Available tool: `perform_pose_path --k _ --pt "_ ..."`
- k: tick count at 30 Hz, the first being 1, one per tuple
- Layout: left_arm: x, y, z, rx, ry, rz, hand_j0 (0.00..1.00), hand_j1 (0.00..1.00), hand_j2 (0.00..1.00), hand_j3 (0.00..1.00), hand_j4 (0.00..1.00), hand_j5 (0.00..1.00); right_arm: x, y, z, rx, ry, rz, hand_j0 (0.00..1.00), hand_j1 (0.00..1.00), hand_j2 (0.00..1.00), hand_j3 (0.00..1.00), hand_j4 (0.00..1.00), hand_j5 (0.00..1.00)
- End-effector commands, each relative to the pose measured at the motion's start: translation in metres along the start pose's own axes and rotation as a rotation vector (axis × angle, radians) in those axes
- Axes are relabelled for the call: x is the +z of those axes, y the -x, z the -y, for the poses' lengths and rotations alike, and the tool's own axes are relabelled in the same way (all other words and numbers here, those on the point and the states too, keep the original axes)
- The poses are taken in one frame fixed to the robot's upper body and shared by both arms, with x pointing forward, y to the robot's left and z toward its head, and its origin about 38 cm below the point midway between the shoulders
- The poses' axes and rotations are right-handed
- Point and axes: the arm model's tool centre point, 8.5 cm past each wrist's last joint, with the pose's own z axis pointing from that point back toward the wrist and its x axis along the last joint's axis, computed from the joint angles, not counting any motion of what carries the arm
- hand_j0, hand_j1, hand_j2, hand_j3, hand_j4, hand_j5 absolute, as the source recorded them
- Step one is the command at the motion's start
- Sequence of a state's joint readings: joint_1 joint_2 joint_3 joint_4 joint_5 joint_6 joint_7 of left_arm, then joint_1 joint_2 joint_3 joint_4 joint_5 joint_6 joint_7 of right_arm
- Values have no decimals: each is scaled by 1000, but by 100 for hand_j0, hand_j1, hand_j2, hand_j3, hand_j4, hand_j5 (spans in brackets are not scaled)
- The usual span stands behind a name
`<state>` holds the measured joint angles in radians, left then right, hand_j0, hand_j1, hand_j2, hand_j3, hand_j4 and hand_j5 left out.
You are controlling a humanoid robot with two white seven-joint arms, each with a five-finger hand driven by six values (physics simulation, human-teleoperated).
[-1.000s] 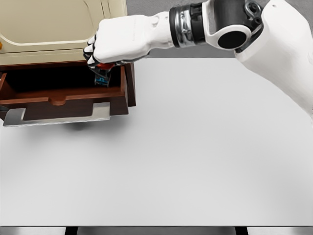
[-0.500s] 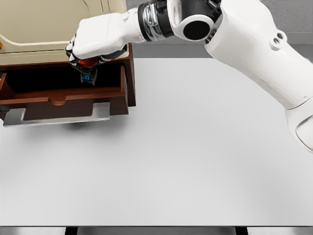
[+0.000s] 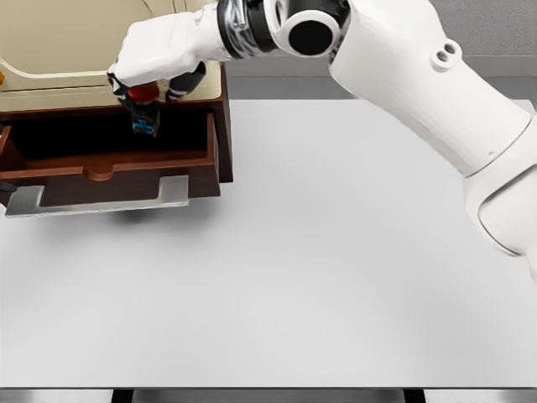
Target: Open the cabinet drawer with left arm, and place a switch into the drawer with right arm
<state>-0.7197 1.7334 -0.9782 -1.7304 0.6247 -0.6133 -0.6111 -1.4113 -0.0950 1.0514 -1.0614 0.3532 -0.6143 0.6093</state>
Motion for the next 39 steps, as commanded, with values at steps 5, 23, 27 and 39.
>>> perform_pose_path --k 5,23,27,39 --pt "0 0 0 7 -4 3 100 100 100 100 100 100 -9 -5 3 -4 4 14 100 100 100 100 100 100" --pt "-37 -6 0 3 -8 121 100 100 100 100 100 100 297 -42 -168 -243 -71 -314 100 100 100 100 100 100" --pt "-65 -32 -21 -63 -60 258 100 100 100 100 100 100 292 -46 -185 -285 -84 -303 100 100 100 100 100 100" --pt "-121 -66 -39 -113 -91 475 100 100 100 100 100 100 292 -50 -203 -329 -101 -304 100 100 100 100 100 100"
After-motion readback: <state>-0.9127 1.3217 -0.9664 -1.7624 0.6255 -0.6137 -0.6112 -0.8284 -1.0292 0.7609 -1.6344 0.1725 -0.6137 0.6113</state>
